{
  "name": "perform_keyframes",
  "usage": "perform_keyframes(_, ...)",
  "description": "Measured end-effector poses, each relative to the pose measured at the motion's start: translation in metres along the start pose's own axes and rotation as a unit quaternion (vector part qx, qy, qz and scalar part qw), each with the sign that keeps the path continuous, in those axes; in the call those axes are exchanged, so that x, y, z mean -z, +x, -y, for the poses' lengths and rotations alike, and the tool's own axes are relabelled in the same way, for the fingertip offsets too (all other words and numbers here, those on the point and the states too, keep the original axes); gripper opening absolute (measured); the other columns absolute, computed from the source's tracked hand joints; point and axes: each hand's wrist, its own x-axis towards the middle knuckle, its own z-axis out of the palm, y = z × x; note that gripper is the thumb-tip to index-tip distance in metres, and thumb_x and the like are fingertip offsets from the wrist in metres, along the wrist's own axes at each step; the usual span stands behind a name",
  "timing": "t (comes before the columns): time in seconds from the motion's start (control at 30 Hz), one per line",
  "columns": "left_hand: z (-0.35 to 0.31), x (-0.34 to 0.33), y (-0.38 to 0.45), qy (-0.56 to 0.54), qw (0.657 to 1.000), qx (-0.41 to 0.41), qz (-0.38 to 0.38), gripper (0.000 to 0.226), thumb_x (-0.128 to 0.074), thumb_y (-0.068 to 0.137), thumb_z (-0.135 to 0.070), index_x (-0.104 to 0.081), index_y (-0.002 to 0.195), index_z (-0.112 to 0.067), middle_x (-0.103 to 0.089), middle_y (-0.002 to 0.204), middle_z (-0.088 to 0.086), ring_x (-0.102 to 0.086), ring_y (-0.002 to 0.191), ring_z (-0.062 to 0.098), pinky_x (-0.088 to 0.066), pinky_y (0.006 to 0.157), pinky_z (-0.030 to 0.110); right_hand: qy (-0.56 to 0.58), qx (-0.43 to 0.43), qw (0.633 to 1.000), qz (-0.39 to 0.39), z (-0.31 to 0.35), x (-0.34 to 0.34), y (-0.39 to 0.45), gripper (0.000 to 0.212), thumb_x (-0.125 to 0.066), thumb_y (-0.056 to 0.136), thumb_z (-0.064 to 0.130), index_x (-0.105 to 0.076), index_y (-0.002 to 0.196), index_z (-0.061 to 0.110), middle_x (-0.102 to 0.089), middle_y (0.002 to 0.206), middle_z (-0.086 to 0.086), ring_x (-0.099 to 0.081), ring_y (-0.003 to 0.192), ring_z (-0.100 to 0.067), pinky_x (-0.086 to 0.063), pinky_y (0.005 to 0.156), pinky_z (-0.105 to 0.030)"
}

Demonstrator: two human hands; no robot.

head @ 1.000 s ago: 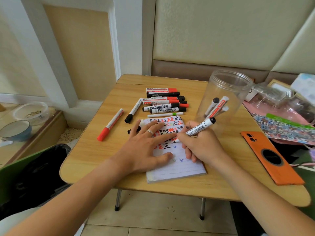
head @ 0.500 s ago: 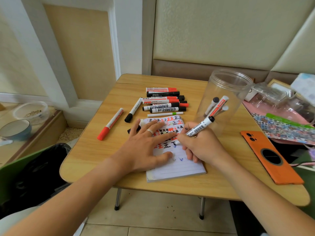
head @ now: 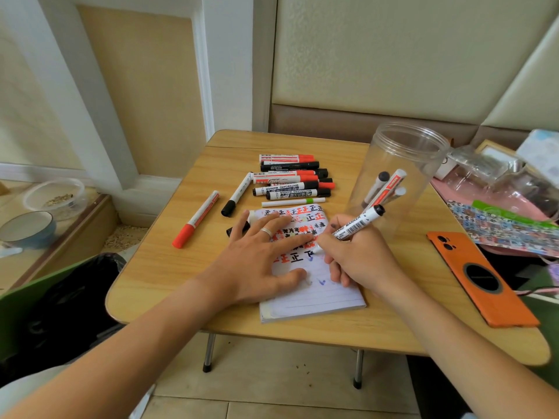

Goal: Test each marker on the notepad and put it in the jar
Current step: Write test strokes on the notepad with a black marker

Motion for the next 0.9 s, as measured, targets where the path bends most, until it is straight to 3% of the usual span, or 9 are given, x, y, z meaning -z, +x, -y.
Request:
perform_keyframes(0.1, 0.0008, 0.0000, -0.0001, 0.002, 1.000, -0.002, 0.002, 0.074, -0.018, 0.083, -0.083, -0.018, 0.152, -0.058, -0.013, 0.168, -0.009, 0.000, 0.156, 0.013, 0.012, 0.122, 0.054, -0.005, 0.017, 1.000, 0.014, -0.0007, -0.0006, 0.0000, 0.014, -0.063, 0.095, 0.016, -0.057, 0.082, 0.013, -0.065, 0.066, -0.023, -0.055, 0.037, -0.022, -0.036, 0.035, -0.021)
perform_keyframes(0.3, 0.0004, 0.0000, 0.0003, 0.005, 1.000, 0.001, 0.003, 0.075, -0.016, 0.082, -0.083, -0.018, 0.152, -0.057, -0.013, 0.168, -0.010, -0.001, 0.156, 0.013, 0.012, 0.122, 0.054, -0.022, 0.017, 0.999, 0.028, 0.0001, -0.0008, -0.0015, 0.012, -0.064, 0.096, 0.015, -0.059, 0.086, 0.010, -0.062, 0.058, -0.010, -0.051, 0.033, -0.015, -0.033, 0.035, -0.018)
perform_keyframes(0.6, -0.0008, 0.0000, -0.0004, -0.001, 1.000, 0.003, -0.002, 0.075, -0.016, 0.081, -0.083, -0.019, 0.152, -0.058, -0.015, 0.168, -0.010, -0.001, 0.156, 0.013, 0.011, 0.122, 0.054, -0.027, 0.017, 0.999, 0.043, 0.0021, -0.0004, -0.0026, 0.012, -0.065, 0.095, 0.014, -0.058, 0.087, 0.008, -0.061, 0.055, -0.008, -0.051, 0.033, -0.015, -0.034, 0.035, -0.019)
perform_keyframes(0.7, -0.0002, 0.0002, -0.0003, 0.004, 1.000, 0.003, 0.002, 0.075, -0.015, 0.081, -0.083, -0.017, 0.152, -0.059, -0.013, 0.168, -0.010, 0.000, 0.156, 0.013, 0.011, 0.122, 0.054, -0.031, 0.014, 0.999, 0.028, 0.0031, -0.0002, -0.0028, 0.014, -0.065, 0.093, 0.014, -0.058, 0.085, 0.006, -0.063, 0.059, -0.018, -0.054, 0.034, -0.019, -0.036, 0.034, -0.021)
perform_keyframes(0.9, -0.0007, -0.0002, -0.0020, -0.005, 1.000, -0.001, -0.003, 0.070, -0.020, 0.086, -0.081, -0.018, 0.152, -0.058, -0.012, 0.168, -0.011, 0.004, 0.155, 0.010, 0.012, 0.123, 0.052, -0.034, 0.004, 0.999, -0.004, 0.0026, 0.0006, -0.0015, 0.018, -0.064, 0.091, 0.017, -0.055, 0.084, 0.004, -0.064, 0.061, -0.022, -0.056, 0.035, -0.023, -0.038, 0.034, -0.023)
